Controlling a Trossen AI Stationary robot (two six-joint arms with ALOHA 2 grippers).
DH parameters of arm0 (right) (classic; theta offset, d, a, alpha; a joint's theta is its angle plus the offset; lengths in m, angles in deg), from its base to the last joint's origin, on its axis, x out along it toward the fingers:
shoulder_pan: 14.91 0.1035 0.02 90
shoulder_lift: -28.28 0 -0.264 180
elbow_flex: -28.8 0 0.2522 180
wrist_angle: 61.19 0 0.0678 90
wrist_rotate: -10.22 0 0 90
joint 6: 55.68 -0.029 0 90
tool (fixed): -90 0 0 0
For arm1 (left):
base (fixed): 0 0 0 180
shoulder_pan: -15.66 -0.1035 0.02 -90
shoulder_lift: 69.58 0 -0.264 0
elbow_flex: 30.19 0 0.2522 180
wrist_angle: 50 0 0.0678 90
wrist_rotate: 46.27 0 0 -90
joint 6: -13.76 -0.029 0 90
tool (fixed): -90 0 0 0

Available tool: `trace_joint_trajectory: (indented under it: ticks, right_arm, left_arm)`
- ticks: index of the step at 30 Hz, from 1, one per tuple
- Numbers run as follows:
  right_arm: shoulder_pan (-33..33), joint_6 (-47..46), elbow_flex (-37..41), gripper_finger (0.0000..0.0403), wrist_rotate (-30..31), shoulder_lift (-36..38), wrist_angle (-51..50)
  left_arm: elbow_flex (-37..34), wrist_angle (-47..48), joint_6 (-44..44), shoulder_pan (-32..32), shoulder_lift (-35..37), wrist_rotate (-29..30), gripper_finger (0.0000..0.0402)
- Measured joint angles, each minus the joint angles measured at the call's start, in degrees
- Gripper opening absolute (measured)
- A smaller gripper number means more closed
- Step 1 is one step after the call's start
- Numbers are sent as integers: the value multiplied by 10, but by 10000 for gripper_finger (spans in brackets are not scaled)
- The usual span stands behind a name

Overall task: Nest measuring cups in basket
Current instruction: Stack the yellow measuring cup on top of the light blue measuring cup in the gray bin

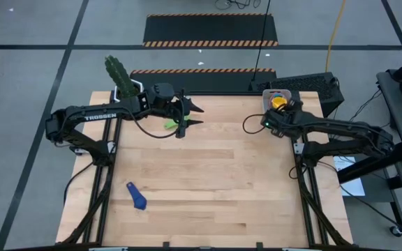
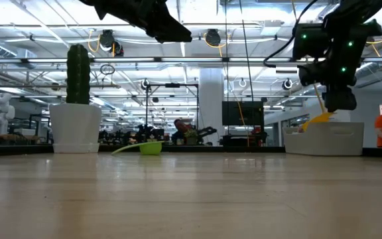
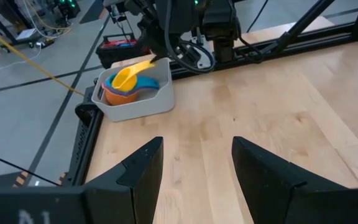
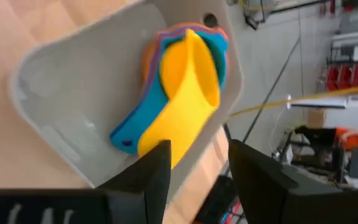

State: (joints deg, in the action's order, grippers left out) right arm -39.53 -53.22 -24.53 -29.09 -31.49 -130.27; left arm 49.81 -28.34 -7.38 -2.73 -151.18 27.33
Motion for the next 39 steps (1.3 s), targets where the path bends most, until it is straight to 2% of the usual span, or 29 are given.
trace_joint_trajectory:
  ticks: [6, 21, 29, 34, 39]
  right_arm:
    - [0, -31, -16, 140, 30, 0, -41]
    - [0, -19, -16, 75, 30, 0, -35]
    - [0, -26, -16, 5, 31, 0, -34]
    - [0, -37, -16, 4, 31, 0, -32]
    - [0, -31, -16, 1, 32, 0, -32]
  left_arm:
    - [0, -10, 4, 0, 0, 0, 195]
    - [0, -8, 3, 0, 0, 0, 195]
    - [0, -37, 18, 7, 0, 0, 195]
    - [1, -94, 37, 20, -3, 0, 195]
    - [1, -101, 54, 39, -4, 0, 195]
